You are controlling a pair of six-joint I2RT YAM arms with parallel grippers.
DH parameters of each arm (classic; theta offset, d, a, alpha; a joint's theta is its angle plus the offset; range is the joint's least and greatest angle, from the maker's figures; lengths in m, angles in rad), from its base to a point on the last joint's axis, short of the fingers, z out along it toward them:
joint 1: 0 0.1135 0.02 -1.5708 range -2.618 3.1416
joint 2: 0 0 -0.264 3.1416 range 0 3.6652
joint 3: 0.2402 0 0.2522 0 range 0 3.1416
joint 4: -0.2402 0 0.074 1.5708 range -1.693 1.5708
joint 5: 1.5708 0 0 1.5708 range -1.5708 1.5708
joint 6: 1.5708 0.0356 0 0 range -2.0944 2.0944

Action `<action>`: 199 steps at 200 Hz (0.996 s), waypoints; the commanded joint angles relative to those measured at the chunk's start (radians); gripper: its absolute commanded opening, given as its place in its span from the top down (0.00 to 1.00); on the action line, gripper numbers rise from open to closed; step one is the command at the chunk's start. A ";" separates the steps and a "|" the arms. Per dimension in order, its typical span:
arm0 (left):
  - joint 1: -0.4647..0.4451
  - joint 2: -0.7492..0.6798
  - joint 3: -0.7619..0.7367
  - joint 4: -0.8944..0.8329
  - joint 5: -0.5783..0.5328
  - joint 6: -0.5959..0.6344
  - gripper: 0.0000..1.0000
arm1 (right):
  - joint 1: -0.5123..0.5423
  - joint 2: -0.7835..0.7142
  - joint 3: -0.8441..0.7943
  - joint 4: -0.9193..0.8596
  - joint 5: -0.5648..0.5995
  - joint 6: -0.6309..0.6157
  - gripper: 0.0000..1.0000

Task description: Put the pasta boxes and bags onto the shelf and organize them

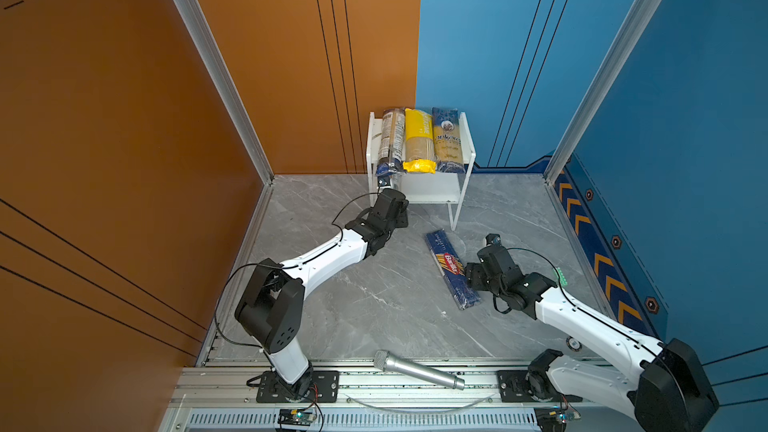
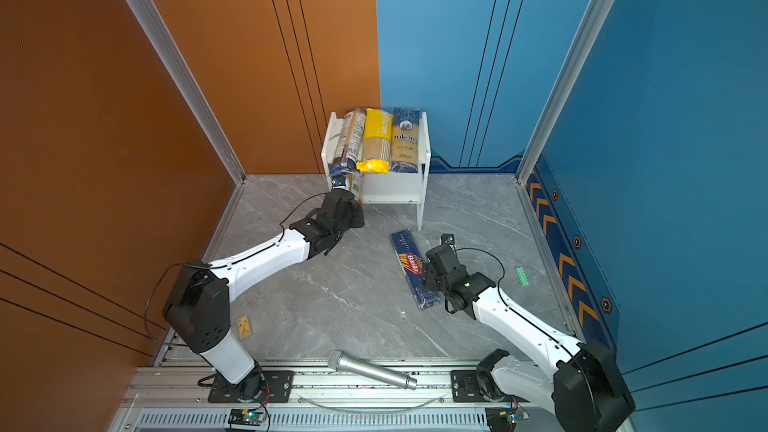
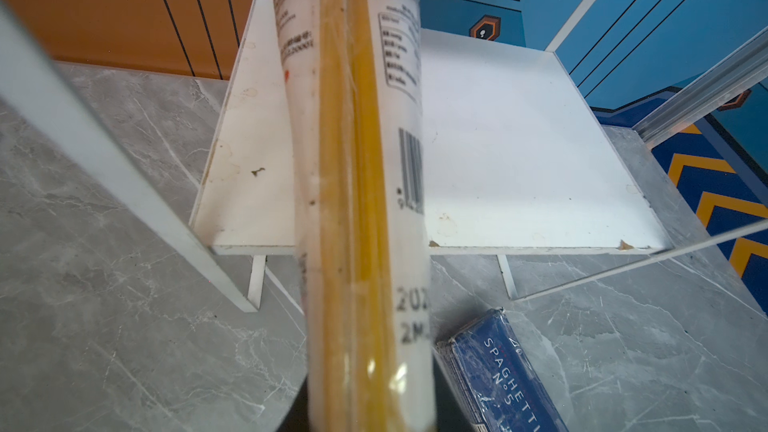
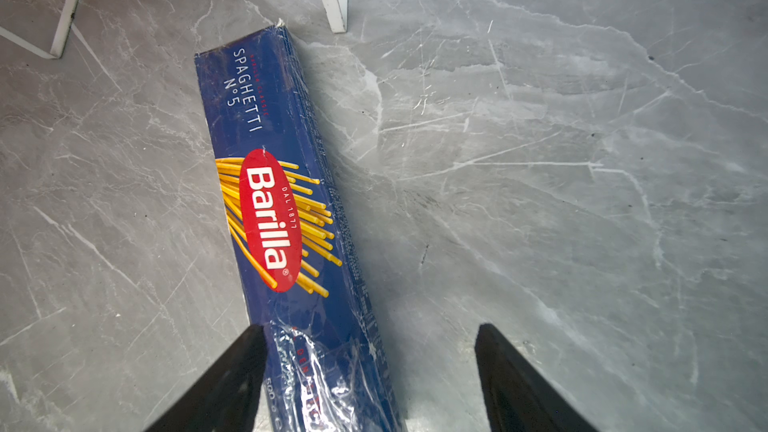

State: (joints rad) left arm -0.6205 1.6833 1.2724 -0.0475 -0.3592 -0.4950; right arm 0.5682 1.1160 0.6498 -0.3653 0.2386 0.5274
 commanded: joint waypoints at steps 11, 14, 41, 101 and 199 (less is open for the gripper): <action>0.010 -0.017 0.051 0.186 -0.024 -0.001 0.91 | -0.007 -0.005 0.030 0.000 -0.006 -0.015 0.23; 0.011 -0.017 0.051 0.186 -0.024 -0.002 0.91 | -0.007 -0.005 0.030 0.000 -0.006 -0.015 0.23; 0.011 -0.012 0.052 0.187 -0.019 -0.008 0.90 | -0.007 -0.008 0.028 -0.002 -0.006 -0.016 0.22; 0.015 -0.007 0.054 0.187 -0.018 -0.017 0.87 | -0.007 -0.012 0.029 -0.001 -0.007 -0.018 0.22; 0.018 -0.008 0.048 0.186 -0.011 -0.018 0.84 | -0.007 -0.009 0.027 -0.002 -0.006 -0.020 0.22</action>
State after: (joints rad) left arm -0.6140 1.6985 1.2724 -0.0250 -0.3500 -0.5213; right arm 0.5682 1.1156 0.6514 -0.3656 0.2382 0.5205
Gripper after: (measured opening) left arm 0.255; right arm 0.781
